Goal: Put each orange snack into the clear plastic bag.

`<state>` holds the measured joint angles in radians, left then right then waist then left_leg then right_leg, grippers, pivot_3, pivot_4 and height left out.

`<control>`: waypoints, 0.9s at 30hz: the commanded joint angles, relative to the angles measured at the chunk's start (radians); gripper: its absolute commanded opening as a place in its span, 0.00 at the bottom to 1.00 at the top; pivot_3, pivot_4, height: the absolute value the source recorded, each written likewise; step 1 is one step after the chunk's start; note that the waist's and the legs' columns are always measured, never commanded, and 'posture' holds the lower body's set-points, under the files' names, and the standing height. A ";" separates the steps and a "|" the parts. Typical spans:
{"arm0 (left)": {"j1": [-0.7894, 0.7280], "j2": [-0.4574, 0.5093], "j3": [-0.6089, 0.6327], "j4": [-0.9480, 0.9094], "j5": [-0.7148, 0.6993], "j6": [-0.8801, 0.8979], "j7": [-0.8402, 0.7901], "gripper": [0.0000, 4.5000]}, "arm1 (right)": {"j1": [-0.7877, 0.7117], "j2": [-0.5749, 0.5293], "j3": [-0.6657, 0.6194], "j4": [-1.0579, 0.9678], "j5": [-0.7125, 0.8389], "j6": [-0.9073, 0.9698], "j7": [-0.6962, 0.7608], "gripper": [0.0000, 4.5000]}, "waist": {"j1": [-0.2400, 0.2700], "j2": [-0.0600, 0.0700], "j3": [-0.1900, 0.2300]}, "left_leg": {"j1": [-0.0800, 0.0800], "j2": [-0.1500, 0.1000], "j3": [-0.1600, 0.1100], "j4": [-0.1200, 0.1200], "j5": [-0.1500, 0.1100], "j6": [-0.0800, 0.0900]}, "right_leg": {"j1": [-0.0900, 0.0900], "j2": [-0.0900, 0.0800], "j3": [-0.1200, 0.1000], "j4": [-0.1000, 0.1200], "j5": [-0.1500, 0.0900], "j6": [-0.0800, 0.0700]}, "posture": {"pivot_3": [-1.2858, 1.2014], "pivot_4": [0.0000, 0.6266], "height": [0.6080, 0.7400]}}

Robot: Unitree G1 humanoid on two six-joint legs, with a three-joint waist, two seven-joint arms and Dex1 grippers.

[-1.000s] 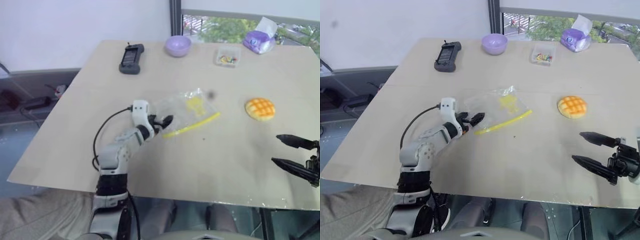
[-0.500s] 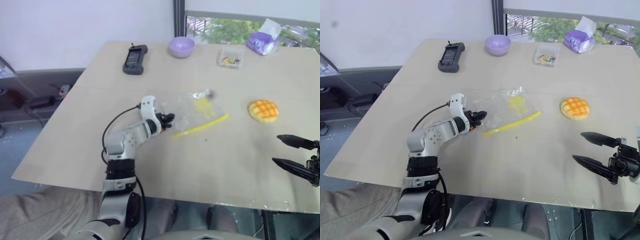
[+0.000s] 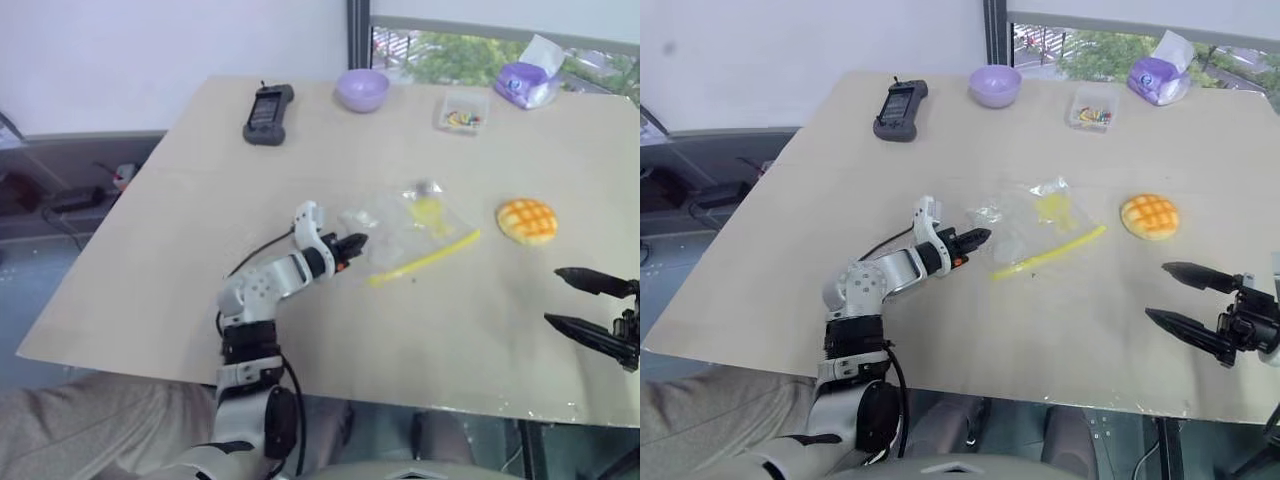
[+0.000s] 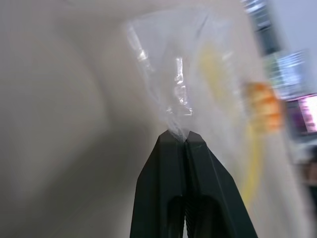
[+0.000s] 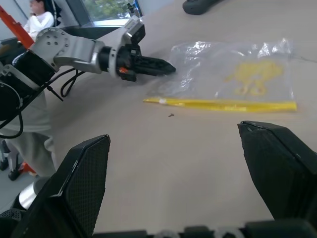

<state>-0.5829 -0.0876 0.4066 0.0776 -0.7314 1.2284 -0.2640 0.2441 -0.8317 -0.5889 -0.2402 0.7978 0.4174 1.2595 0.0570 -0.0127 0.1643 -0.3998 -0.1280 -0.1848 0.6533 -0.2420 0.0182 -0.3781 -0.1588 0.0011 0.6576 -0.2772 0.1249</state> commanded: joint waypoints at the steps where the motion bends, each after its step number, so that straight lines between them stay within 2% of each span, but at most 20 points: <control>1: -0.053 -0.040 0.090 -0.056 -0.171 0.090 0.037 0.03 | -0.026 0.006 0.037 -0.044 -0.032 0.007 -0.073 1.00 | -0.007 -0.002 0.001 | 0.000 0.000 0.000 0.000 0.000 0.000 | 0.000 0.000 0.000 0.000 0.000 0.000 | 0.52 0.24 1.00; 6: -0.101 -0.109 0.201 -0.001 -0.334 0.167 0.193 0.03 | -0.089 0.040 0.172 -0.089 -0.192 -0.055 -0.211 1.00 | -0.031 -0.002 0.001 | 0.000 0.001 0.001 0.000 0.000 0.000 | 0.000 0.000 0.001 0.000 0.000 0.000 | 0.52 0.24 1.00; 11: -0.121 -0.162 0.239 0.065 -0.545 0.204 0.375 0.03 | -0.228 0.056 0.402 -0.002 -0.581 -0.220 -0.439 1.00 | -0.044 -0.003 0.002 | 0.001 0.000 0.001 0.001 0.000 0.000 | -0.001 0.000 0.003 0.001 0.000 0.001 | 0.52 0.24 1.00; 16: -0.085 -0.175 0.173 0.090 -0.762 0.137 0.558 0.03 | -0.335 0.057 0.569 0.144 -0.855 -0.362 -0.571 1.00 | -0.042 -0.003 0.002 | 0.001 0.000 0.002 0.001 0.000 -0.001 | -0.002 0.000 0.004 0.003 0.000 0.001 | 0.52 0.24 1.00; 18: -0.066 -0.167 0.137 0.089 -0.839 0.104 0.613 0.03 | -0.369 0.069 0.612 0.194 -0.920 -0.386 -0.610 1.00 | -0.042 -0.004 0.001 | 0.001 0.000 0.003 0.002 0.000 -0.001 | -0.002 0.000 0.006 0.002 0.000 0.001 | 0.52 0.24 1.00; 27: -0.003 -0.082 -0.048 0.075 -1.099 -0.064 0.754 0.03 | -0.488 0.167 0.688 0.312 -1.045 -0.469 -0.757 1.00 | -0.044 -0.008 -0.002 | 0.006 0.001 0.010 0.004 0.000 -0.001 | -0.001 0.002 0.014 0.004 0.002 0.002 | 0.52 0.24 1.00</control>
<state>-0.5841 -0.1465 0.3899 0.1712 -1.7732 1.1911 0.4798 -0.2438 -0.6721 0.0862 0.0456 -0.2184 -0.0616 0.5300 0.0135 -0.0209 0.1624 -0.3936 -0.1266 -0.1749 0.6570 -0.2415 0.0176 -0.3789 -0.1564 0.0150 0.6619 -0.2755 0.1265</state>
